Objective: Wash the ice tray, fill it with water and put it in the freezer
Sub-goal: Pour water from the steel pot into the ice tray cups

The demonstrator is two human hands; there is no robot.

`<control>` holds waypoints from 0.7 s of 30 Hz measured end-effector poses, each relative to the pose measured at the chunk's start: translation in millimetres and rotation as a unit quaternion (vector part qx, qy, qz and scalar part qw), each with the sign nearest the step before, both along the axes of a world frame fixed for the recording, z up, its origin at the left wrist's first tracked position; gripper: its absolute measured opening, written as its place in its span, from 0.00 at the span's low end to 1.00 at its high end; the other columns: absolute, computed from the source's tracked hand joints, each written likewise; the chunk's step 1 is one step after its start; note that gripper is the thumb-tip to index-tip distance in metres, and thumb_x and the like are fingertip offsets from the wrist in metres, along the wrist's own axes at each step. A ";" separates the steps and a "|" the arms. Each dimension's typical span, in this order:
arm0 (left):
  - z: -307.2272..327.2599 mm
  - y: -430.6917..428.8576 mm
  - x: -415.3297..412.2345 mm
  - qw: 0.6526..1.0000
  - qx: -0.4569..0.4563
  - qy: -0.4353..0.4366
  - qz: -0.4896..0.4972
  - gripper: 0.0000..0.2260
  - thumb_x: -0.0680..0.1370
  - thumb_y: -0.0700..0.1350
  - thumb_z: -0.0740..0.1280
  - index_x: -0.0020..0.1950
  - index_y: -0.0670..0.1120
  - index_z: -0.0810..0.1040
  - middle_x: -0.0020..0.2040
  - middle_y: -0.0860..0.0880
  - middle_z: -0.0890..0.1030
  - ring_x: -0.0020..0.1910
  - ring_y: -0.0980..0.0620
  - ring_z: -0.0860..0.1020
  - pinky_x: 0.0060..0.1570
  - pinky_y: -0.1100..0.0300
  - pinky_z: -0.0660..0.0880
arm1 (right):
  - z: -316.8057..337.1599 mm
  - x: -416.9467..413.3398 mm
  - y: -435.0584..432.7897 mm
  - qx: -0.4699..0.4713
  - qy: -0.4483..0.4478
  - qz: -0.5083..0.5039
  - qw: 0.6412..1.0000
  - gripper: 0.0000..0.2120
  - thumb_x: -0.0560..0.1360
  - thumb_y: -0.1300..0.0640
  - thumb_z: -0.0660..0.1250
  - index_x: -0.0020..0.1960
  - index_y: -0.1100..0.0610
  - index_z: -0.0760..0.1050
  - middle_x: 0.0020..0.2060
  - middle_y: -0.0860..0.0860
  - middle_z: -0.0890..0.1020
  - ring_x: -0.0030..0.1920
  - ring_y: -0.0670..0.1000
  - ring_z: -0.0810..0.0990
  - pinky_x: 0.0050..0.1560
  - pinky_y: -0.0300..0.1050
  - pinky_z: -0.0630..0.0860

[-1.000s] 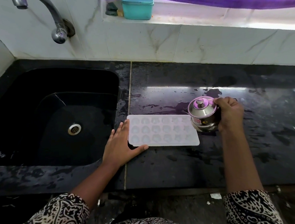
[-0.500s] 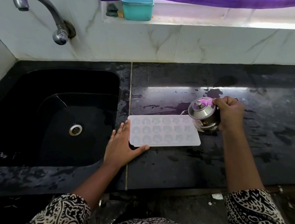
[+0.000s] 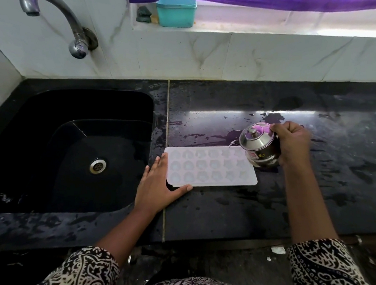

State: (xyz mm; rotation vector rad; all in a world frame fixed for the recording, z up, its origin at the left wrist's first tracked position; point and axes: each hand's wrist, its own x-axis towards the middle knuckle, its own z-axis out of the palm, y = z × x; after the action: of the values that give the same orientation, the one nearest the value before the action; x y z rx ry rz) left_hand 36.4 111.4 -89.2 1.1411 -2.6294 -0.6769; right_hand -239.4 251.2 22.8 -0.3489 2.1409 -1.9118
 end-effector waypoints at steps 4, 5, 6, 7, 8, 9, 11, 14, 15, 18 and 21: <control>-2.0 -0.9 -0.2 1.000 -0.002 0.005 0.001 0.54 0.64 0.80 0.54 0.80 0.49 0.47 0.80 0.50 0.55 0.79 0.54 0.51 0.77 0.52 0.48 | 1.0 0.1 -0.1 0.003 0.002 -0.002 1.000 0.11 0.70 0.63 0.68 0.31 0.55 0.70 0.27 0.49 0.73 0.26 0.41 0.71 0.30 0.37 0.72; -2.4 -1.1 -0.2 1.000 -0.003 0.004 0.001 0.54 0.64 0.80 0.54 0.80 0.49 0.46 0.80 0.50 0.55 0.79 0.54 0.51 0.77 0.52 0.49 | 1.1 0.2 -0.1 0.003 0.002 -0.002 1.000 0.11 0.70 0.62 0.68 0.31 0.55 0.70 0.27 0.49 0.73 0.27 0.42 0.71 0.31 0.38 0.73; -2.8 -1.0 0.0 1.000 -0.003 0.003 0.001 0.55 0.64 0.80 0.54 0.80 0.49 0.46 0.80 0.50 0.55 0.79 0.54 0.51 0.77 0.52 0.49 | 1.3 0.6 -0.1 0.005 0.003 -0.001 1.000 0.11 0.70 0.62 0.68 0.32 0.55 0.70 0.27 0.49 0.73 0.27 0.42 0.71 0.32 0.38 0.73; -3.0 -1.1 0.1 1.000 -0.003 0.003 0.001 0.55 0.64 0.80 0.53 0.80 0.49 0.46 0.80 0.50 0.55 0.79 0.54 0.51 0.77 0.52 0.49 | 1.5 1.3 -0.1 0.009 0.004 -0.001 1.000 0.11 0.70 0.62 0.68 0.32 0.55 0.70 0.28 0.49 0.74 0.27 0.42 0.71 0.32 0.38 0.73; -3.3 -1.2 0.3 1.000 -0.003 0.003 0.000 0.55 0.64 0.81 0.53 0.80 0.48 0.46 0.80 0.50 0.55 0.79 0.54 0.51 0.77 0.52 0.49 | 1.8 2.0 -0.3 0.008 0.003 0.000 1.000 0.11 0.70 0.62 0.68 0.31 0.55 0.70 0.27 0.49 0.74 0.27 0.41 0.71 0.32 0.38 0.73; -3.5 -1.3 0.6 1.000 -0.003 0.004 0.000 0.55 0.64 0.80 0.53 0.80 0.48 0.46 0.80 0.50 0.55 0.79 0.54 0.51 0.77 0.51 0.49 | 2.1 2.4 -0.4 0.004 0.000 0.000 1.000 0.11 0.69 0.62 0.68 0.31 0.55 0.70 0.27 0.49 0.73 0.26 0.41 0.71 0.32 0.38 0.73; -3.6 -1.3 0.8 1.000 -0.003 0.006 0.001 0.54 0.64 0.80 0.54 0.80 0.48 0.47 0.80 0.50 0.56 0.79 0.54 0.51 0.77 0.51 0.49 | 2.8 2.4 -1.1 -0.006 -0.004 0.001 1.000 0.12 0.69 0.63 0.68 0.30 0.55 0.69 0.26 0.49 0.73 0.26 0.42 0.70 0.32 0.39 0.73; -3.5 -1.3 0.5 1.000 -0.003 0.006 0.001 0.54 0.64 0.80 0.55 0.80 0.49 0.47 0.80 0.50 0.56 0.79 0.54 0.51 0.77 0.51 0.49 | 3.5 1.9 -1.3 -0.013 -0.006 0.004 1.000 0.13 0.68 0.63 0.68 0.29 0.55 0.69 0.24 0.47 0.72 0.25 0.42 0.69 0.30 0.37 0.72; -3.4 -1.2 0.4 1.000 -0.004 0.006 0.001 0.54 0.64 0.79 0.55 0.80 0.49 0.47 0.80 0.50 0.56 0.79 0.54 0.51 0.77 0.51 0.49 | 3.3 1.4 -1.1 -0.017 -0.006 0.005 1.000 0.13 0.68 0.63 0.68 0.29 0.55 0.69 0.22 0.45 0.72 0.25 0.42 0.69 0.30 0.37 0.71; -2.9 -1.1 -0.1 1.000 -0.005 0.005 0.002 0.54 0.64 0.79 0.55 0.80 0.49 0.47 0.80 0.50 0.55 0.79 0.54 0.51 0.77 0.52 0.49 | 3.5 0.2 -0.5 -0.026 -0.013 0.005 1.000 0.13 0.68 0.64 0.69 0.29 0.55 0.69 0.22 0.45 0.72 0.25 0.43 0.69 0.31 0.38 0.71; -2.3 -0.8 0.1 1.000 -0.002 0.005 0.002 0.54 0.64 0.79 0.55 0.80 0.49 0.47 0.80 0.50 0.55 0.79 0.54 0.51 0.77 0.52 0.49 | 4.7 -0.4 -0.3 -0.048 -0.030 0.002 0.998 0.14 0.67 0.64 0.69 0.28 0.54 0.67 0.23 0.47 0.71 0.27 0.46 0.68 0.32 0.39 0.71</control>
State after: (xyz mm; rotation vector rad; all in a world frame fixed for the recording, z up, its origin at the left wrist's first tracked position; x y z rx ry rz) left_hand 36.5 110.6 -91.5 1.1386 -2.6181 -0.6751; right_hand -239.7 250.9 27.6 -0.3080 2.0139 -2.0020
